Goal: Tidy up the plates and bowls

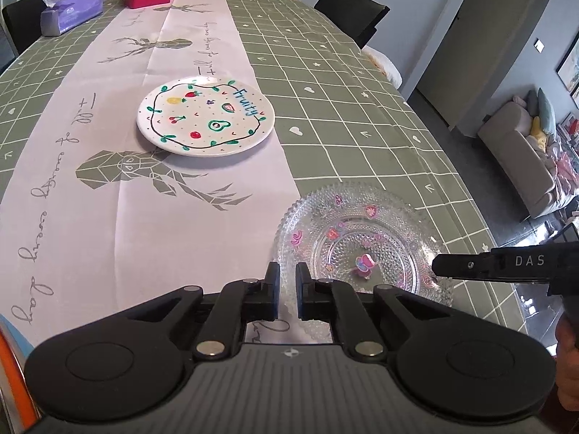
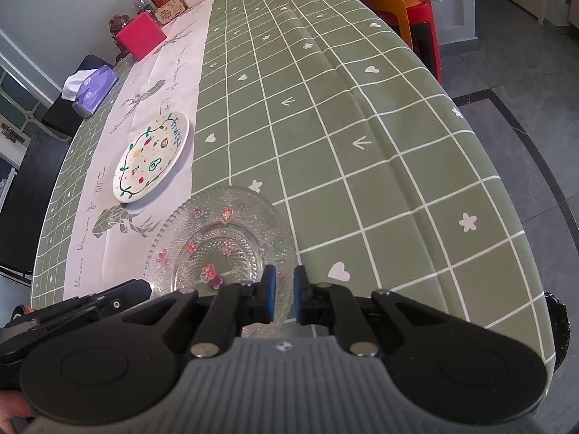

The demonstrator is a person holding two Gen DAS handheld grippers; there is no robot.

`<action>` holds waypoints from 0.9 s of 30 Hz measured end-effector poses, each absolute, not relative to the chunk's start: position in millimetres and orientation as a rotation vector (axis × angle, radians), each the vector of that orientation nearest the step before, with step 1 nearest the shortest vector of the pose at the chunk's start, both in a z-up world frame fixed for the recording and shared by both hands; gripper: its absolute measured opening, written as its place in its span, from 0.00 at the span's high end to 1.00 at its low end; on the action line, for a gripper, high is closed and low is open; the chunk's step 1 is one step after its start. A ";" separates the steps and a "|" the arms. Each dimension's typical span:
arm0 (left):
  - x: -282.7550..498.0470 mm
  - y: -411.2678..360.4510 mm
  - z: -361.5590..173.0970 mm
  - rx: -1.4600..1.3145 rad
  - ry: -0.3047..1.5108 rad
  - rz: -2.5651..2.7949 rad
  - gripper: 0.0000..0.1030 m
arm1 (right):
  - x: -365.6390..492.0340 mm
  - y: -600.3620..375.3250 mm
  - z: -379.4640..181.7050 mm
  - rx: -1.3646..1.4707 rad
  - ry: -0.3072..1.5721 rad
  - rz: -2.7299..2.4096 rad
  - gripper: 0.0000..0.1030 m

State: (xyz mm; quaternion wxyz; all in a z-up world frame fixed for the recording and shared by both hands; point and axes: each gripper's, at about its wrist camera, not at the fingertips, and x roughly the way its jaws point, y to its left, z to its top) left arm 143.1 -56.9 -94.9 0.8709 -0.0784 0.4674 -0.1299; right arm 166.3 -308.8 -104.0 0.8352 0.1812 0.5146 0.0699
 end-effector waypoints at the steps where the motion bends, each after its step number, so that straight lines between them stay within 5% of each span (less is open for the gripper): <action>1: 142.9 -56.5 -95.1 -0.169 0.976 -0.271 0.91 | 165.7 -307.4 -103.9 0.372 1.091 0.148 0.92; 14: 139.7 -48.6 -96.4 -0.258 0.964 -0.260 0.80 | 159.5 -314.7 -97.4 0.398 1.043 0.134 0.86; 27: 140.8 -51.4 -98.7 -0.247 0.975 -0.269 0.84 | 164.8 -308.6 -104.6 0.378 1.080 0.134 0.97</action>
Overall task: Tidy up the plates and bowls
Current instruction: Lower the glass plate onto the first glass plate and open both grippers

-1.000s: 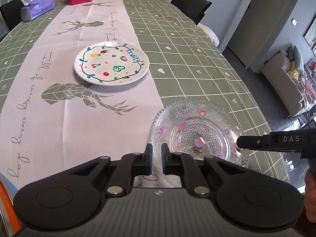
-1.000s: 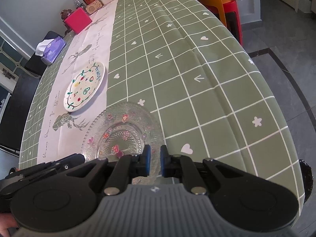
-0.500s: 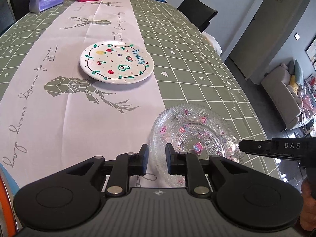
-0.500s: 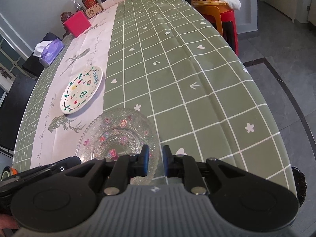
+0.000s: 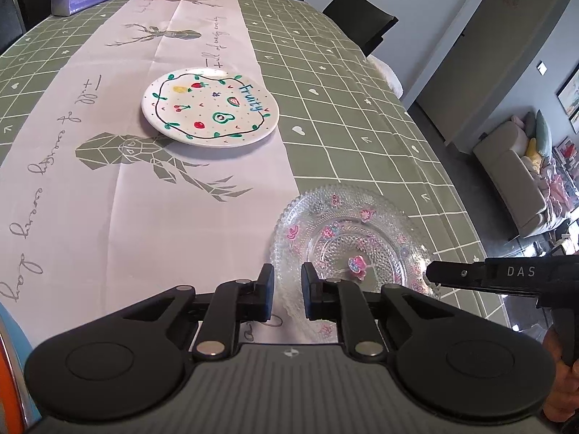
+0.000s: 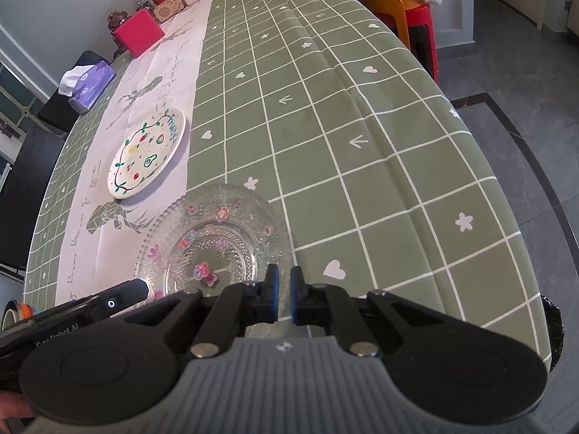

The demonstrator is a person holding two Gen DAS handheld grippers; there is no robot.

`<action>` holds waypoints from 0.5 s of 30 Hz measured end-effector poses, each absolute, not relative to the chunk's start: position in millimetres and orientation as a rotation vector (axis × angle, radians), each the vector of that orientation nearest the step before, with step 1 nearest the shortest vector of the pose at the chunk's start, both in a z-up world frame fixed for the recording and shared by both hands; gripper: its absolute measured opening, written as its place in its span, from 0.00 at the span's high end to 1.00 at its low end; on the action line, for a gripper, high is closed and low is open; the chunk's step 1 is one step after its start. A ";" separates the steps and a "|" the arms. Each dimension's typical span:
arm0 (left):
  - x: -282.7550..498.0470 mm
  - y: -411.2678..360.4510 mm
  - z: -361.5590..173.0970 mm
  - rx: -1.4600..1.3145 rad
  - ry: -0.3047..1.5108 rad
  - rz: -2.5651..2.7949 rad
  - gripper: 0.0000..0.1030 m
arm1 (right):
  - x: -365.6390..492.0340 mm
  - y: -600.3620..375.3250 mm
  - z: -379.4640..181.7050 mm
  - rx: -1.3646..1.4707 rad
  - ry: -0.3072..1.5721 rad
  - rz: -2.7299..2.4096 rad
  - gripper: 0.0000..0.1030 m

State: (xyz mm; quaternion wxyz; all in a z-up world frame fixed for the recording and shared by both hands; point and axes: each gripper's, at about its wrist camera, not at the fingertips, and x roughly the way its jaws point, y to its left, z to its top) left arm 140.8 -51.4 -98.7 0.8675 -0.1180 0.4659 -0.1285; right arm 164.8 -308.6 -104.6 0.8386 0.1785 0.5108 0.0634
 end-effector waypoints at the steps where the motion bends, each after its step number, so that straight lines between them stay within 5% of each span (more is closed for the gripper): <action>1: 140.9 -51.7 -98.8 -0.245 0.975 -0.268 0.84 | 164.9 -309.7 -105.3 0.386 1.074 0.132 0.97; 12: 136.9 -55.1 -86.6 -0.200 0.932 -0.241 0.79 | 159.6 -311.8 -97.3 0.398 1.007 0.135 0.89; 15: 135.1 -50.9 -72.8 -0.207 0.897 -0.266 0.75 | 155.5 -311.1 -89.8 0.396 0.965 0.167 0.69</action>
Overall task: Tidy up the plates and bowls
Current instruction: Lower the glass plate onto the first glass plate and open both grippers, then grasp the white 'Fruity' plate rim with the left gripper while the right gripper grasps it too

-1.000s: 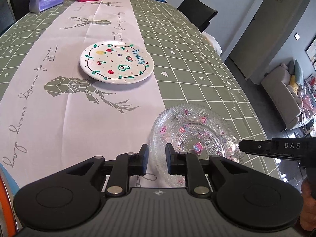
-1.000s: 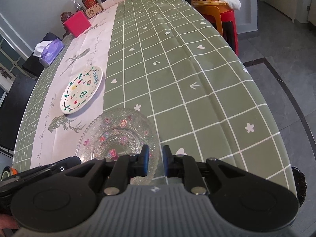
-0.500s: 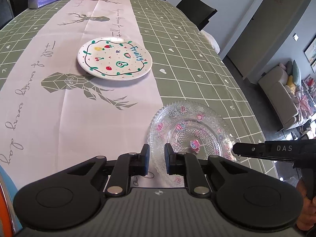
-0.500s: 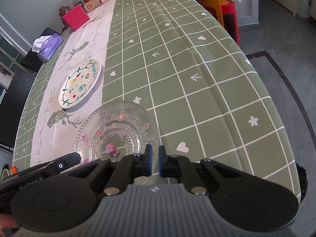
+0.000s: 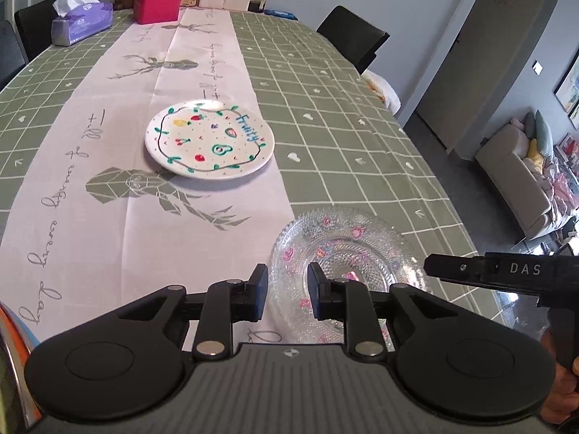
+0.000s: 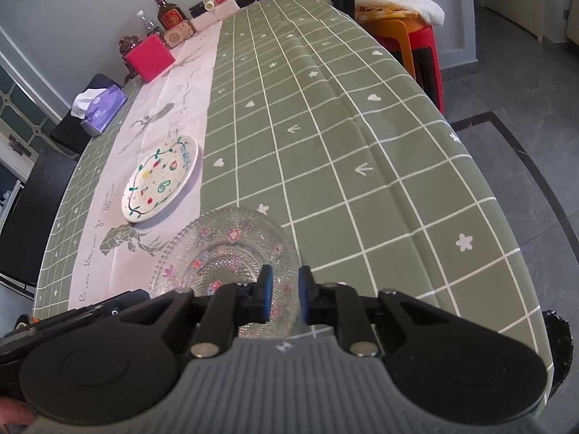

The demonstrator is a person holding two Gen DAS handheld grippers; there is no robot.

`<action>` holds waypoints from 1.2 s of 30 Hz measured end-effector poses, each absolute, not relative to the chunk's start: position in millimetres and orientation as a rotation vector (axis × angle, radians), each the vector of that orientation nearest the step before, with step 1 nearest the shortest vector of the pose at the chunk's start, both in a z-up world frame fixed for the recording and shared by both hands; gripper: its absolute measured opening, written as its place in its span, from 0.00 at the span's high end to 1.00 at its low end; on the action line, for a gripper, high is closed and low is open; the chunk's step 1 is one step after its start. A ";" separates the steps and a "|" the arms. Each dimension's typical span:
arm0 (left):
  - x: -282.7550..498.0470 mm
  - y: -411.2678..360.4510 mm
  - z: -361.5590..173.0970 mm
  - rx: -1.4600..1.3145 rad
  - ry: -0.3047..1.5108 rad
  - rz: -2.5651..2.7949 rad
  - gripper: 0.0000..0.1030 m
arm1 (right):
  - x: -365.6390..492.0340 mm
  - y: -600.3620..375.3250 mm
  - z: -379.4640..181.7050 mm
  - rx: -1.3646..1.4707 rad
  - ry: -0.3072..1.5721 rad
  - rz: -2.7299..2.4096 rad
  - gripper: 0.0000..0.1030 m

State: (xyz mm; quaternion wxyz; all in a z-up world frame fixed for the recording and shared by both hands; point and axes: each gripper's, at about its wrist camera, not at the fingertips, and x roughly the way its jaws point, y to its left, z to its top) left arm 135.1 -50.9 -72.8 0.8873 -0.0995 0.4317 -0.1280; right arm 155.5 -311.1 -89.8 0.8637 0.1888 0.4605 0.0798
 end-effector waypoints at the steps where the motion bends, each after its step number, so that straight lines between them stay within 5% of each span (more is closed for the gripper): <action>1: 134.9 -50.0 -67.3 -0.202 0.886 -0.266 0.74 | 154.9 -309.8 -87.1 0.386 0.952 0.177 0.65; 11: 147.9 -48.8 -18.9 0.108 0.807 -0.293 0.73 | 171.2 -273.5 -74.2 0.252 0.971 0.280 0.32; 22: 223.0 14.9 -2.8 0.012 0.928 -0.289 0.65 | 230.0 -233.5 -54.8 0.325 0.923 0.301 0.35; 25: 241.2 27.4 -10.7 -0.012 0.931 -0.265 0.54 | 248.1 -223.6 -61.6 0.379 0.953 0.329 0.40; 36: 302.7 48.0 -60.9 -0.085 1.039 -0.245 0.54 | 309.8 -206.9 -91.1 0.412 1.016 0.302 0.62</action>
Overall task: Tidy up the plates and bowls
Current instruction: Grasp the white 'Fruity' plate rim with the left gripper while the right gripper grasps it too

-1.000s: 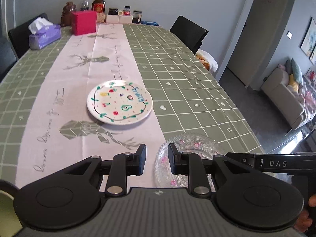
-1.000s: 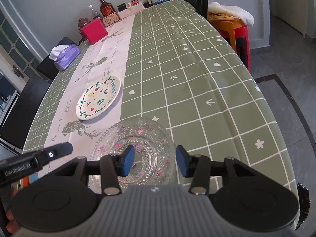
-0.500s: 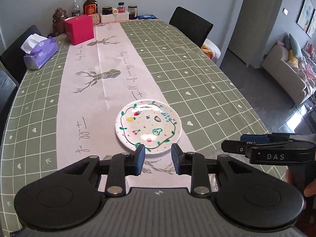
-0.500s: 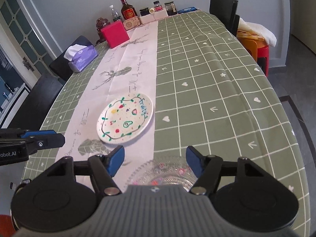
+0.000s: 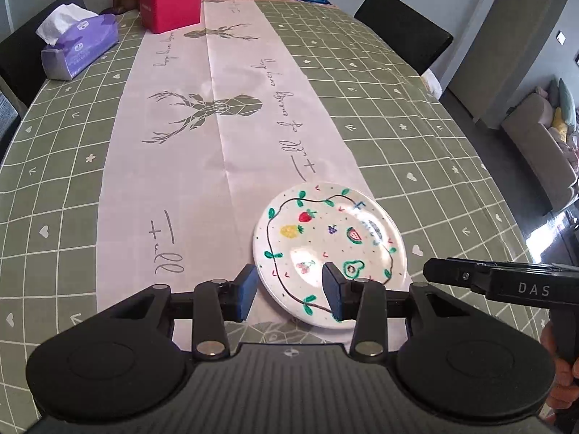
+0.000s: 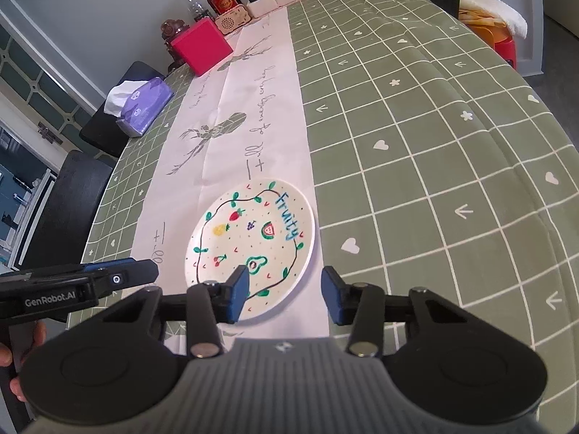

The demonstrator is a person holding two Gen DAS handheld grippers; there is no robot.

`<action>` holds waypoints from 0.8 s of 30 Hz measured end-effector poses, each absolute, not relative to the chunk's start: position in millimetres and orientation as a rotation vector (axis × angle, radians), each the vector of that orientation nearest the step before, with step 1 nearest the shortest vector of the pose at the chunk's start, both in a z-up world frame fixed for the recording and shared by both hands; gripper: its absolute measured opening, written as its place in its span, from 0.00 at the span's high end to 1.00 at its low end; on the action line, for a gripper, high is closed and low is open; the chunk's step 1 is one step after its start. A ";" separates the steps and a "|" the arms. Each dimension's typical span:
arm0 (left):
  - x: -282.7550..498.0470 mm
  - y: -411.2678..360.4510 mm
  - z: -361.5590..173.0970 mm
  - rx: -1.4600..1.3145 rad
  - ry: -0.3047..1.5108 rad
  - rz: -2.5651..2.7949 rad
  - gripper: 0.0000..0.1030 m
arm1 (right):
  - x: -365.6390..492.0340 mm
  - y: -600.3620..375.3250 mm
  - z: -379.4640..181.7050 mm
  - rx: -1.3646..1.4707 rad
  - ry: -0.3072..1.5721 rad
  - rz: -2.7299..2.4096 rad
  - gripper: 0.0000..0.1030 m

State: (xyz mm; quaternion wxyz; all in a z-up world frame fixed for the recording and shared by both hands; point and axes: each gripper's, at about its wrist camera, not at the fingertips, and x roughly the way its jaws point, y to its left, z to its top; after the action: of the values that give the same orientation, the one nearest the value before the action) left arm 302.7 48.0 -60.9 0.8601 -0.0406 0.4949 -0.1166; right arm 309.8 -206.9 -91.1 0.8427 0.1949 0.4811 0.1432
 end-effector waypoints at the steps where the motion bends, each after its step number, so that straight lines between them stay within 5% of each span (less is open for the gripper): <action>1: 307.4 50.3 -65.1 -0.095 1.043 -0.242 0.55 | 314.2 -207.2 -93.6 0.415 1.022 0.308 0.63; 7: 327.9 60.6 -87.5 -0.135 1.053 -0.221 0.73 | 333.0 -211.3 -109.5 0.449 1.065 0.327 0.74; 24: 339.3 71.8 -114.7 -0.240 1.082 -0.275 0.78 | 346.5 -218.1 -138.4 0.575 1.119 0.360 0.80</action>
State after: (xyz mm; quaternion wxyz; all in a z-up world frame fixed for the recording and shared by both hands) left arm 339.3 71.8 -114.7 0.8415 -0.1137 0.5119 -0.1303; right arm 346.5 -218.1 -138.4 0.7935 0.2676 0.5203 0.1675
